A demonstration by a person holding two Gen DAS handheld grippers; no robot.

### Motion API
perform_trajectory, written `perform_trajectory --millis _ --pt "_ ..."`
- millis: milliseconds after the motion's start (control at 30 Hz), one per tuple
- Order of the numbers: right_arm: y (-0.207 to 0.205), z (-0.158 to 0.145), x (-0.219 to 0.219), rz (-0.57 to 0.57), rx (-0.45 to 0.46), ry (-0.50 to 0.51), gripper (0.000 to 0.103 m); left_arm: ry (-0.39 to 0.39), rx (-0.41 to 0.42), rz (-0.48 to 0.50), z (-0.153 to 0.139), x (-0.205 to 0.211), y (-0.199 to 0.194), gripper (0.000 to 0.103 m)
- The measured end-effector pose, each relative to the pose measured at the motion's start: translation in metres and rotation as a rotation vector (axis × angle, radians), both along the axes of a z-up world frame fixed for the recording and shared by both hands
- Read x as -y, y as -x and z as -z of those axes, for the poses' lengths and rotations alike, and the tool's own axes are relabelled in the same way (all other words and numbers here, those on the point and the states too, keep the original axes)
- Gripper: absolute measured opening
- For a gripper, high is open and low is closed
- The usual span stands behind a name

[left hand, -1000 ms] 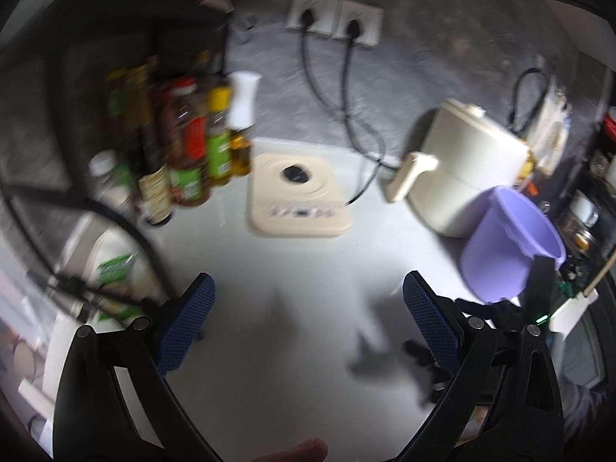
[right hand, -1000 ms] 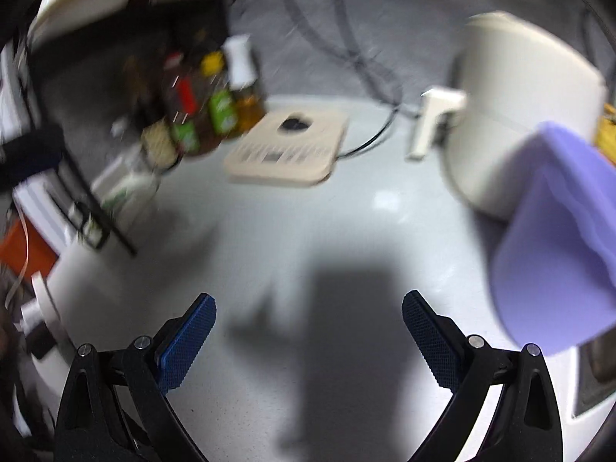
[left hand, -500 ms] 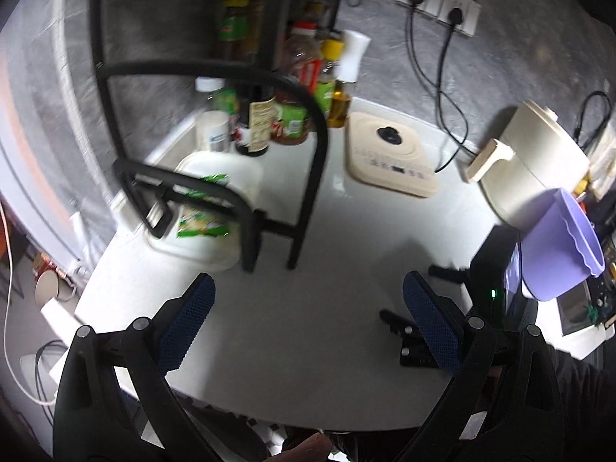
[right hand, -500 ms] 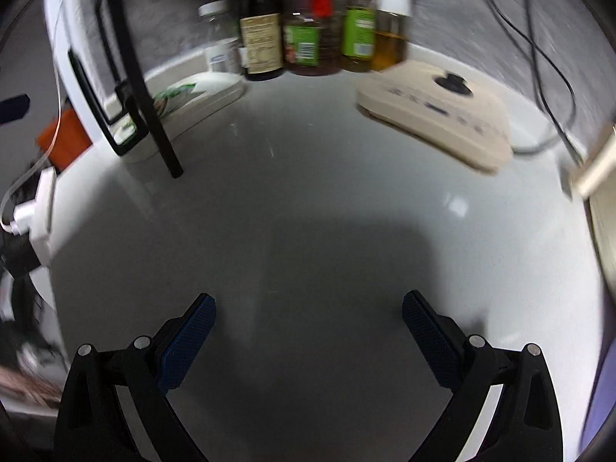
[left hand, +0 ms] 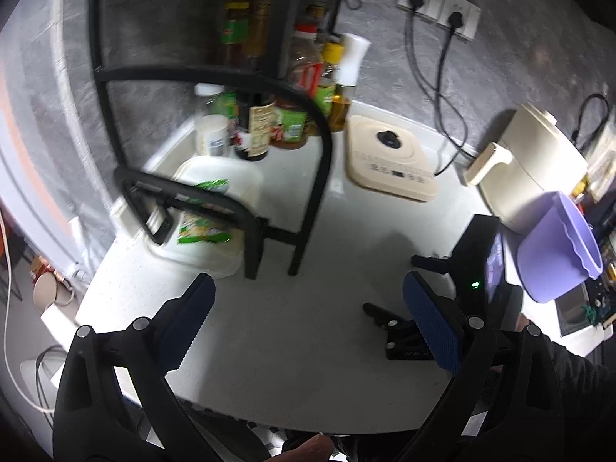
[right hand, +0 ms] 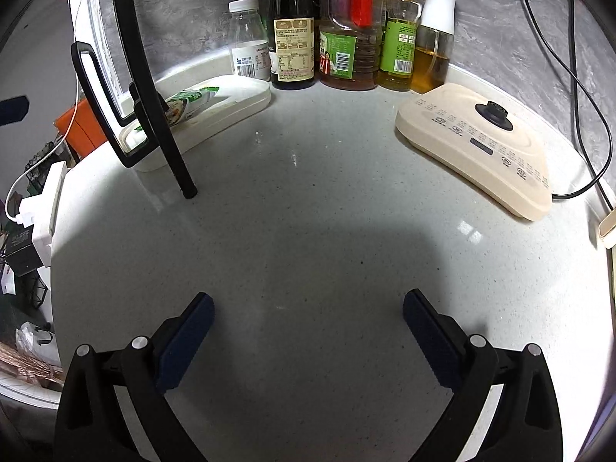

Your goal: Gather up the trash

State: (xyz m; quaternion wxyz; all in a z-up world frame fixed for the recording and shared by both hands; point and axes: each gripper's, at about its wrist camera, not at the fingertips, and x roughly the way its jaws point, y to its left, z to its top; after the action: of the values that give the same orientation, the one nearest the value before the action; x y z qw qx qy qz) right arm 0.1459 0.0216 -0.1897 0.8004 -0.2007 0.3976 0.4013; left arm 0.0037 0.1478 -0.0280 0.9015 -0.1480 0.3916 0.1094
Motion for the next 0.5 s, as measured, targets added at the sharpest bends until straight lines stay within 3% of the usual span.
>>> perform_trajectory --millis 133,300,500 --pt "0.000 0.000 0.000 0.000 -0.001 0.000 0.096 -0.010 0.041 0.097 -0.005 0.016 -0.011 0.097" --pt "0.005 0.000 0.004 0.000 0.000 -0.001 0.096 0.008 0.207 0.269 -0.021 0.052 -0.018 0.097" --pt "0.007 0.000 0.007 0.000 0.004 -0.006 0.096 -0.022 0.280 0.568 -0.042 0.130 -0.048 0.097"
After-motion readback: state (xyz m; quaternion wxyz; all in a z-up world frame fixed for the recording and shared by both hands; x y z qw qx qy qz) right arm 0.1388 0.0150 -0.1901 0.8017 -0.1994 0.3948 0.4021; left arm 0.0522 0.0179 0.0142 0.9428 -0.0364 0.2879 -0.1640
